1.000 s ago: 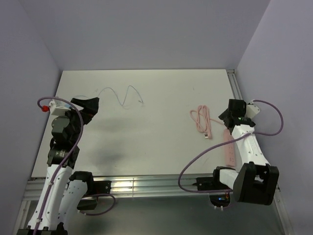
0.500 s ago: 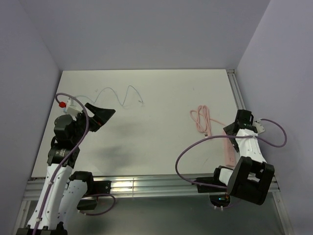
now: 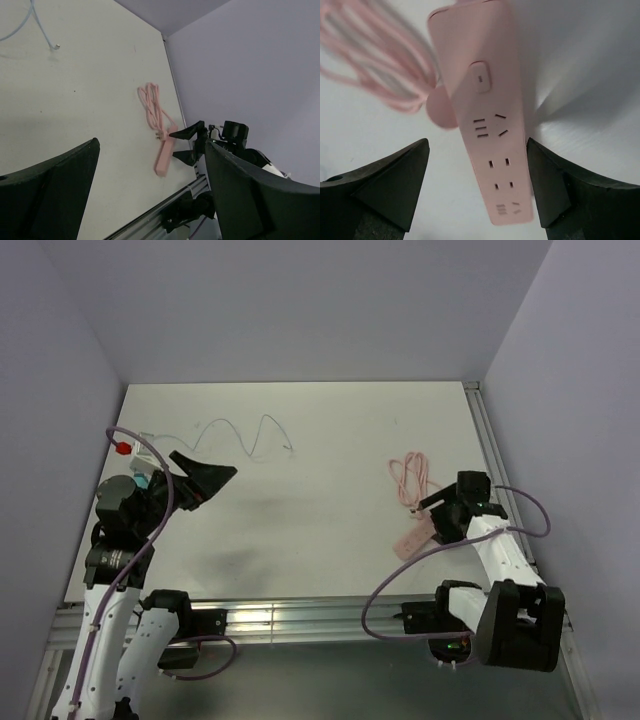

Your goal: Insert the plug

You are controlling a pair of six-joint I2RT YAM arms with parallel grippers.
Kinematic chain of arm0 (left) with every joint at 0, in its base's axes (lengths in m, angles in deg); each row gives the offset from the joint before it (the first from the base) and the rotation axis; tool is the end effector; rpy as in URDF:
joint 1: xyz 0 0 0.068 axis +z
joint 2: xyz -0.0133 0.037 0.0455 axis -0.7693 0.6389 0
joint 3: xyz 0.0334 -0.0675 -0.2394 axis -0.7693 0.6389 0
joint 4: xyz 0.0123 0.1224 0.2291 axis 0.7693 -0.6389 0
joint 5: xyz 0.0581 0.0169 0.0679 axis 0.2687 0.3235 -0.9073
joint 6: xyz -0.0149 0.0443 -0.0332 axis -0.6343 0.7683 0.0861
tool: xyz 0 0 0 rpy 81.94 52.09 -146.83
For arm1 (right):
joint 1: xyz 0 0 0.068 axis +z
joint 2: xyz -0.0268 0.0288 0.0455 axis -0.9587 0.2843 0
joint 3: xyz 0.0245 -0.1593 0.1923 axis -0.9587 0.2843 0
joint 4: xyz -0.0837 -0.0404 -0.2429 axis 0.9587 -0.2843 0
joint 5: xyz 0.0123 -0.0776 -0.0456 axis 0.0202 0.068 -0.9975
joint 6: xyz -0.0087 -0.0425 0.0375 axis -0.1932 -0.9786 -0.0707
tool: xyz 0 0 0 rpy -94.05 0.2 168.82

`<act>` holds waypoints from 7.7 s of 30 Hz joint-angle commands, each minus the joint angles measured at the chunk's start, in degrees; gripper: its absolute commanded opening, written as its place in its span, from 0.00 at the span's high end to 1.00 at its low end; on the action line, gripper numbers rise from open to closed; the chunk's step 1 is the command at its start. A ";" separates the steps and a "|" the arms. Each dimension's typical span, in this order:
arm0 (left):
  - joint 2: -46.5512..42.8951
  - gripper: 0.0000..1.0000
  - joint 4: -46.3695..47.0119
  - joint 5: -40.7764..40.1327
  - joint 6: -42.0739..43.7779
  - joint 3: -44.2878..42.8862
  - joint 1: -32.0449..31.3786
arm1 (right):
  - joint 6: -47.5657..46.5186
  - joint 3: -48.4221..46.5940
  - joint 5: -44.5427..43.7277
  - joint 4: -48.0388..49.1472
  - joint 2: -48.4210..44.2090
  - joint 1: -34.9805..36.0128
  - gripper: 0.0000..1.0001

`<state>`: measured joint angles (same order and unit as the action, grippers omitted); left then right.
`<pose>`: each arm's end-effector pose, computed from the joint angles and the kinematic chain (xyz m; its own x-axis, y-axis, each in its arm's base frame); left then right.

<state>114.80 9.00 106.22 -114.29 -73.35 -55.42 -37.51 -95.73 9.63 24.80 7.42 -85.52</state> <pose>0.1502 -0.0328 0.3314 -0.5098 -0.6550 -0.5578 0.2284 0.5220 -0.8218 0.1899 -0.0373 0.1515 -0.3938 0.8908 -0.2266 0.7952 0.4538 0.4022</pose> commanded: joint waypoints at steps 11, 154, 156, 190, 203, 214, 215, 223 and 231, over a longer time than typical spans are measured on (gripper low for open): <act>1.50 0.11 -3.87 -2.10 3.30 -8.19 -0.06 | 6.41 -29.09 -0.14 7.47 30.87 31.88 0.14; 32.36 1.00 0.01 -9.30 34.31 -23.49 -14.53 | -18.74 -47.05 18.47 3.52 12.26 48.16 0.39; 31.04 1.00 -0.96 -10.89 35.28 -23.14 -17.80 | -18.13 -50.04 19.34 2.72 12.52 48.07 0.42; 29.01 1.00 2.55 -42.01 46.88 -20.32 -53.76 | -14.87 -46.62 22.42 -2.38 13.49 50.53 0.37; 30.50 1.00 0.53 -41.48 49.17 -21.64 -56.13 | -16.28 -47.06 26.29 -2.47 15.95 50.62 0.49; 30.42 1.00 -1.76 -41.83 50.67 -22.78 -56.31 | -17.60 -44.95 34.28 -0.36 17.27 50.70 0.74; 30.42 1.00 -1.84 -42.09 50.58 -22.78 -56.22 | -17.95 -44.95 34.38 -0.36 17.62 50.79 0.80; 24.72 0.24 0.35 -50.96 45.66 -20.32 -56.22 | -19.97 -48.20 25.19 -0.71 19.03 49.57 1.00; 17.59 0.06 -0.96 -61.87 36.17 -19.18 -56.22 | -23.11 -60.31 -11.02 -3.08 19.29 42.88 1.00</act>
<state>133.99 6.91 49.96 -73.22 -92.50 -111.39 -56.77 -147.92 18.50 20.91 27.49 -41.04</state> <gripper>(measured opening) 0.926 0.394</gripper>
